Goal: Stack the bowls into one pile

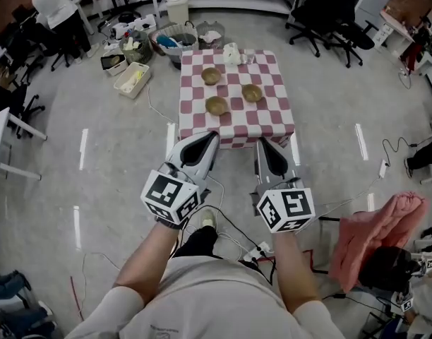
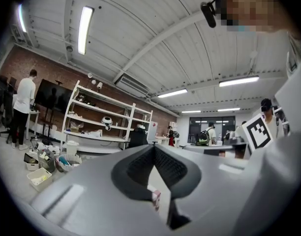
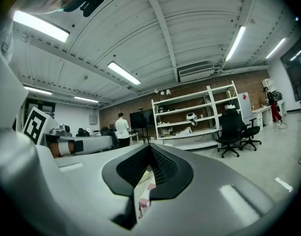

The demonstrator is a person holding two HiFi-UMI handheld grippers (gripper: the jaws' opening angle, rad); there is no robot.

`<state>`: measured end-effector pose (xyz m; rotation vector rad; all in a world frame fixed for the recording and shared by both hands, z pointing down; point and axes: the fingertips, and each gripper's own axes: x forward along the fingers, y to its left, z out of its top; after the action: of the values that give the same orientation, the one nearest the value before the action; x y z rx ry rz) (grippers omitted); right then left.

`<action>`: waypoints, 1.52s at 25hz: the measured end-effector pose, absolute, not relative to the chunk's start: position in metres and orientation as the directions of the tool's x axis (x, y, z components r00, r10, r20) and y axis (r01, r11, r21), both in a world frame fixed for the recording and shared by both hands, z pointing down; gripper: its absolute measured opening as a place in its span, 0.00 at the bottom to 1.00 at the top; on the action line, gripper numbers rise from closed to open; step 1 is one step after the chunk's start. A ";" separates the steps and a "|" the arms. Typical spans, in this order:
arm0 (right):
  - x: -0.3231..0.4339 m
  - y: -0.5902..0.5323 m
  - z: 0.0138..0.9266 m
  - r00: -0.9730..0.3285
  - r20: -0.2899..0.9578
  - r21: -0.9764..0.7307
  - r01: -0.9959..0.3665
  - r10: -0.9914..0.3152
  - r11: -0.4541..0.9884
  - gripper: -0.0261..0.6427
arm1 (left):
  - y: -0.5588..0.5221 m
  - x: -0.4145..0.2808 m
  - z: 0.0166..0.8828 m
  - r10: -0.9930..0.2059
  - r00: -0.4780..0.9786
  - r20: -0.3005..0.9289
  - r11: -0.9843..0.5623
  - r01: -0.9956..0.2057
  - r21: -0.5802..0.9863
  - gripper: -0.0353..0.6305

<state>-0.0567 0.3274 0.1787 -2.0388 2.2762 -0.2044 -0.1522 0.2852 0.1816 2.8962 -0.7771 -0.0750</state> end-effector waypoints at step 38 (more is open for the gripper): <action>0.021 0.017 0.441 -0.333 0.459 -0.249 -0.938 -0.823 0.241 0.06 | 0.011 -0.042 0.385 -0.586 0.779 0.226 -0.743 -0.627 0.236 0.06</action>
<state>0.0208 0.0175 0.4413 -1.9218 2.6480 -0.8324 -0.0423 0.0109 0.3853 2.6735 -0.9350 0.1969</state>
